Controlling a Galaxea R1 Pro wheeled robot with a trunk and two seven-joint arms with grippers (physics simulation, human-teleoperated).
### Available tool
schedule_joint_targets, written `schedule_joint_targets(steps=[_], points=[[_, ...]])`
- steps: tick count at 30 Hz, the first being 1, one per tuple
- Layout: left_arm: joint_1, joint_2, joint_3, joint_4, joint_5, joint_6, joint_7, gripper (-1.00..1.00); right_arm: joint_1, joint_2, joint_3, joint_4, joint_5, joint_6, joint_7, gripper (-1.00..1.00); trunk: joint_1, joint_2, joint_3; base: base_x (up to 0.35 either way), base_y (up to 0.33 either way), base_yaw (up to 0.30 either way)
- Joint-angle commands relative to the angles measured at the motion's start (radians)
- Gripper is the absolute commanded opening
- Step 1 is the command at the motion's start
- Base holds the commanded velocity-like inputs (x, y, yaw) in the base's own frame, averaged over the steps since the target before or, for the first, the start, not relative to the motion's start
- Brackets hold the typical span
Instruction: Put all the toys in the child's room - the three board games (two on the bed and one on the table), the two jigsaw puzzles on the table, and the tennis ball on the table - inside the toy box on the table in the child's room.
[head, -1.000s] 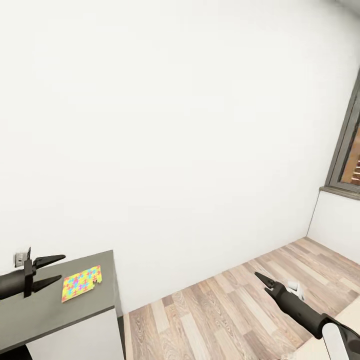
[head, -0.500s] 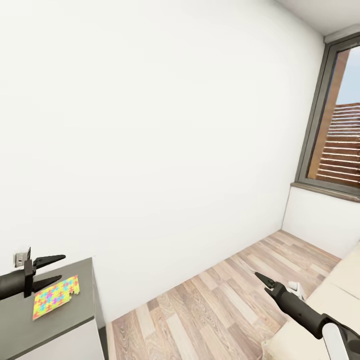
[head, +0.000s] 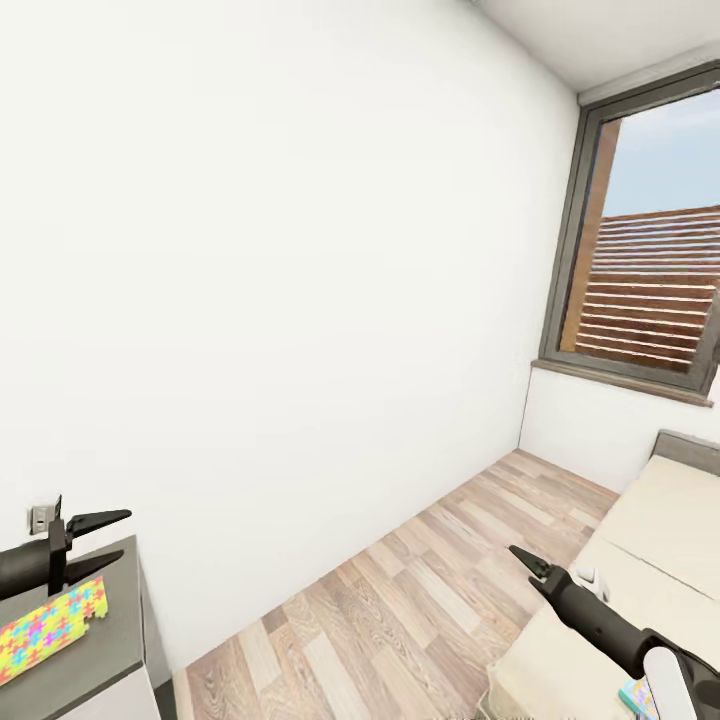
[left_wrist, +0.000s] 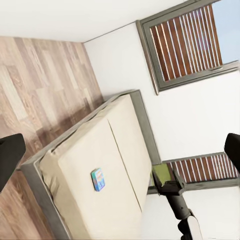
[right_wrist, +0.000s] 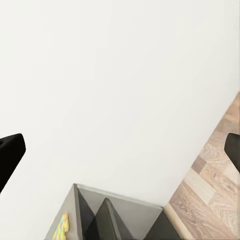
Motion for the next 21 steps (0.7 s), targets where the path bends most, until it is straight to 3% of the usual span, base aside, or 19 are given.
schedule_joint_targets(steps=[1, 14, 21], points=[[0.0, 0.0, 0.001, 0.001, -0.007, 0.003, -0.008, 1.0, -0.001, 0.0, -0.002, 0.001, -0.002, 0.006, 0.002, 1.0, 0.0, -0.001, 0.0, 0.0, 0.0, -0.261], [0.0, 0.0, 0.001, 0.001, -0.007, 0.002, -0.008, 1.0, -0.002, 0.001, -0.001, 0.004, -0.002, 0.005, 0.003, 1.0, 0.0, -0.001, 0.005, 0.0, 0.0, -0.255], [0.0, 0.0, 0.001, 0.001, -0.007, 0.002, -0.008, 1.0, -0.001, 0.001, -0.002, 0.004, -0.004, 0.006, 0.004, 1.0, 0.0, -0.001, 0.006, 0.0, 0.0, -0.101]])
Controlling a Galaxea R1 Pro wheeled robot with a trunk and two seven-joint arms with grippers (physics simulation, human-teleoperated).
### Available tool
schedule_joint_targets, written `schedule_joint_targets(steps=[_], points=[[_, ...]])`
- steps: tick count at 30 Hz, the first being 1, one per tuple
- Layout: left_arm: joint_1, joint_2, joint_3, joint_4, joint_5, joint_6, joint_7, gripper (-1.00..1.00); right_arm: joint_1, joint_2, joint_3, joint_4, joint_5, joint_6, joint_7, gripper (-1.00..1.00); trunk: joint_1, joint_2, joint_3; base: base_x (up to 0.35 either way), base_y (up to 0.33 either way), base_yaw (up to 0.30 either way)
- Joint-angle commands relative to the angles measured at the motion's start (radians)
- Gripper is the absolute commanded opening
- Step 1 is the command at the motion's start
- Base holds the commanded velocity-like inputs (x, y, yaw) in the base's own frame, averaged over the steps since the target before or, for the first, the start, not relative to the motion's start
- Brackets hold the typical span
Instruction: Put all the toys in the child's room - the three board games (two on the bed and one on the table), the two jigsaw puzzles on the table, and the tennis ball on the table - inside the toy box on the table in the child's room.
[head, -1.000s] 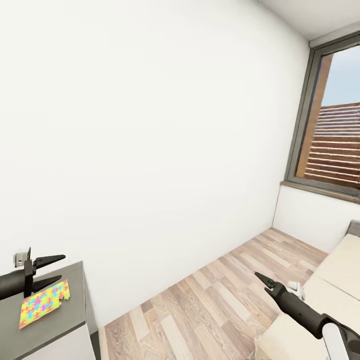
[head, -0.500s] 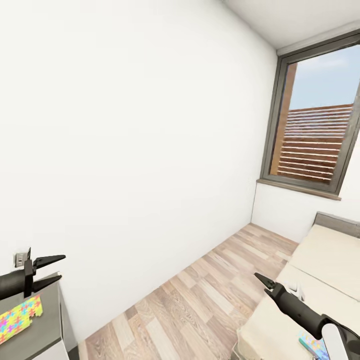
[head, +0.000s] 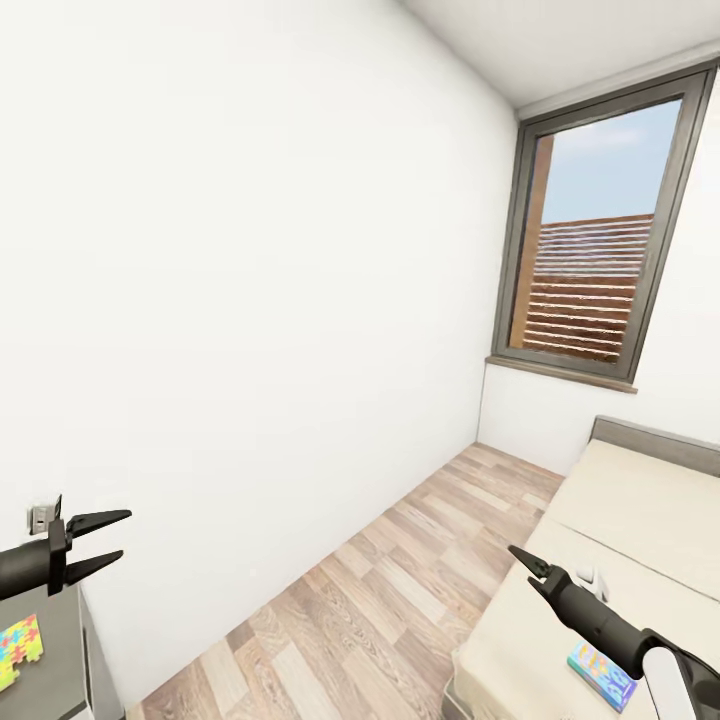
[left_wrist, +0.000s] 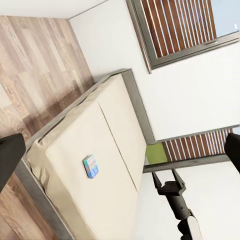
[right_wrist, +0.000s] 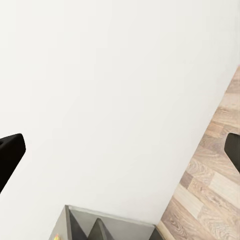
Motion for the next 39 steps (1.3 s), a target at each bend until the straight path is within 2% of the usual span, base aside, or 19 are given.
schedule_joint_targets(steps=[1, 16, 39], points=[[-0.001, 0.0, 0.001, 0.001, -0.007, 0.003, -0.008, 1.0, -0.001, 0.0, -0.002, 0.0, -0.002, 0.006, 0.002, 1.0, 0.0, -0.001, 0.0, 0.0, 0.0, -0.038], [-0.001, 0.0, 0.0, 0.001, -0.007, 0.003, -0.008, 1.0, -0.001, -0.001, -0.003, 0.002, -0.004, 0.007, 0.002, 1.0, 0.0, -0.001, -0.002, 0.0, 0.0, -0.033], [-0.001, 0.0, -0.001, 0.002, -0.007, 0.003, -0.008, 1.0, -0.002, -0.011, -0.005, 0.035, -0.007, -0.002, 0.002, 1.0, 0.0, -0.001, -0.022, 0.0, 0.0, -0.211]])
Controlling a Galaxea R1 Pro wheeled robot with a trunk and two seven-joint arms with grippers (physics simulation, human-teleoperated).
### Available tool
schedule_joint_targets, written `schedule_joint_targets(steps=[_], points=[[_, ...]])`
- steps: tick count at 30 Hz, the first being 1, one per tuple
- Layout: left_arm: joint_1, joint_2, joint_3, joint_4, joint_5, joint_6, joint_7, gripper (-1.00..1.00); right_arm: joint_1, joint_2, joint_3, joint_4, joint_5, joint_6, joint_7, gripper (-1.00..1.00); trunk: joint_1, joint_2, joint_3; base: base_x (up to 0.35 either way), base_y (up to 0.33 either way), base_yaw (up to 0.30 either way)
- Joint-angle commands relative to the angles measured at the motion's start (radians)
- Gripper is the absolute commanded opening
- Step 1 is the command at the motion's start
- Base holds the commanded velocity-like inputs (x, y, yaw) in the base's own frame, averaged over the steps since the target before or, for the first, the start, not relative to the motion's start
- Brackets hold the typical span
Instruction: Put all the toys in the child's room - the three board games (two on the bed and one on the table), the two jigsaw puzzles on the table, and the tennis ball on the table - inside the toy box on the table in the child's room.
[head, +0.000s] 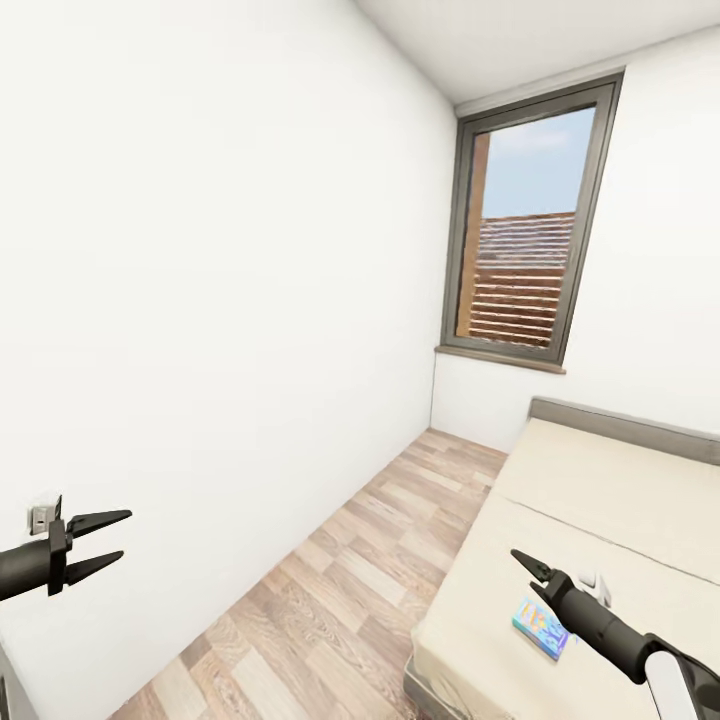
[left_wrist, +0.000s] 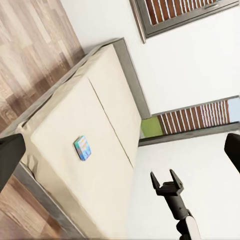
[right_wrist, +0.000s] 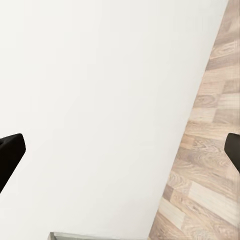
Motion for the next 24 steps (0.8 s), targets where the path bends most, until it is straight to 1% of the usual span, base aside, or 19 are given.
schedule_joint_targets(steps=[1, 24], points=[[0.0, 0.0, 0.001, 0.001, -0.007, 0.003, -0.008, 1.0, -0.001, 0.0, -0.002, 0.001, -0.002, 0.005, 0.002, 1.0, 0.0, -0.001, -0.001, 0.0, 0.0, -0.228], [0.0, 0.0, 0.001, 0.001, -0.007, 0.003, -0.008, 1.0, -0.001, -0.001, -0.002, 0.005, -0.005, -0.001, 0.002, 1.0, 0.0, -0.001, -0.021, 0.0, 0.0, -0.237]])
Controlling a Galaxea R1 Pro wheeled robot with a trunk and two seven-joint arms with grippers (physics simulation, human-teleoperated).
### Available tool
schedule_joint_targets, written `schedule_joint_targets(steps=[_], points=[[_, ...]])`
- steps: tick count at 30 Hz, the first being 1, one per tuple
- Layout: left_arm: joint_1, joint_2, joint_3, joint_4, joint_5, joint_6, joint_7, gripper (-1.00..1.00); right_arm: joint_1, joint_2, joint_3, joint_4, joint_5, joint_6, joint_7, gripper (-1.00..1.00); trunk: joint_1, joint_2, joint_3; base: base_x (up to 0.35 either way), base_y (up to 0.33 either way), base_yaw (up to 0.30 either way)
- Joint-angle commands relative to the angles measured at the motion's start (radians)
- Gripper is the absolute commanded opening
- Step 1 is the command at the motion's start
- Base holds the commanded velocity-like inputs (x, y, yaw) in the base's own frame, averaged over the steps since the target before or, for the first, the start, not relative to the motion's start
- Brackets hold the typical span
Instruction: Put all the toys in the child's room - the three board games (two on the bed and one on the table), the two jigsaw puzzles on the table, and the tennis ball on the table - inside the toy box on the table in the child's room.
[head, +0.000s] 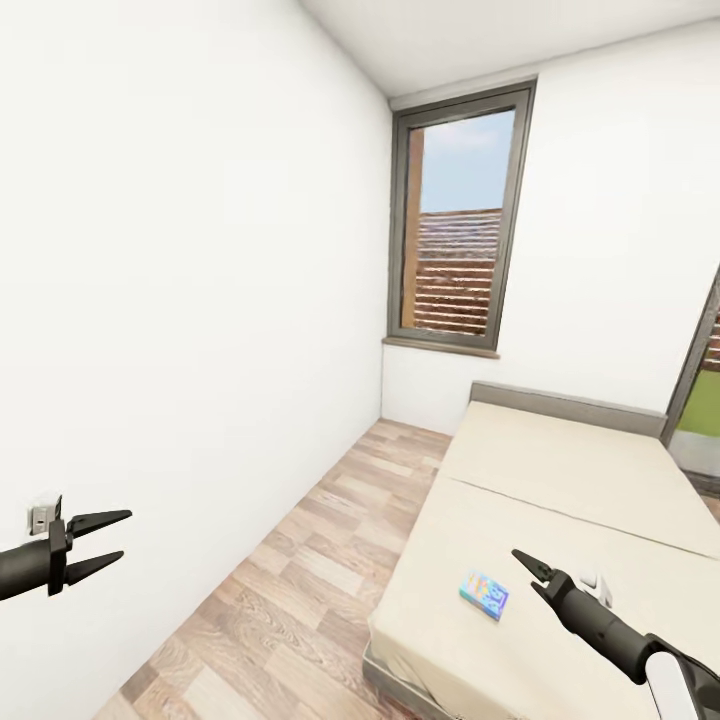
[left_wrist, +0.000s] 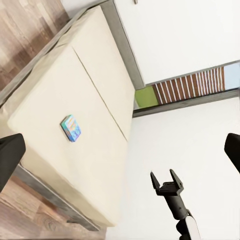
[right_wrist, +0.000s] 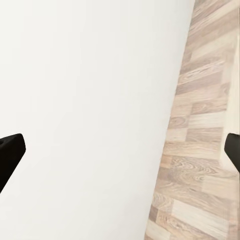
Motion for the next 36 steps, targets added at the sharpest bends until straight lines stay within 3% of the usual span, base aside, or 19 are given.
schedule_joint_targets(steps=[1, 23, 36], points=[[0.0, 0.0, 0.001, 0.0, -0.007, 0.003, -0.008, 1.0, -0.001, 0.0, -0.002, 0.0, -0.002, 0.006, 0.002, 1.0, 0.0, -0.001, -0.001, 0.0, 0.0, -0.261], [0.0, 0.0, 0.002, 0.001, -0.007, 0.003, -0.007, 1.0, -0.001, 0.0, -0.002, 0.0, -0.004, 0.006, 0.002, 1.0, 0.0, -0.001, -0.003, 0.007, 0.0, -0.274], [0.0, -0.001, 0.007, 0.004, -0.008, 0.001, -0.007, 1.0, -0.001, 0.0, -0.002, 0.0, -0.002, 0.005, 0.002, 1.0, 0.0, -0.001, -0.003, 0.178, 0.0, -0.278]])
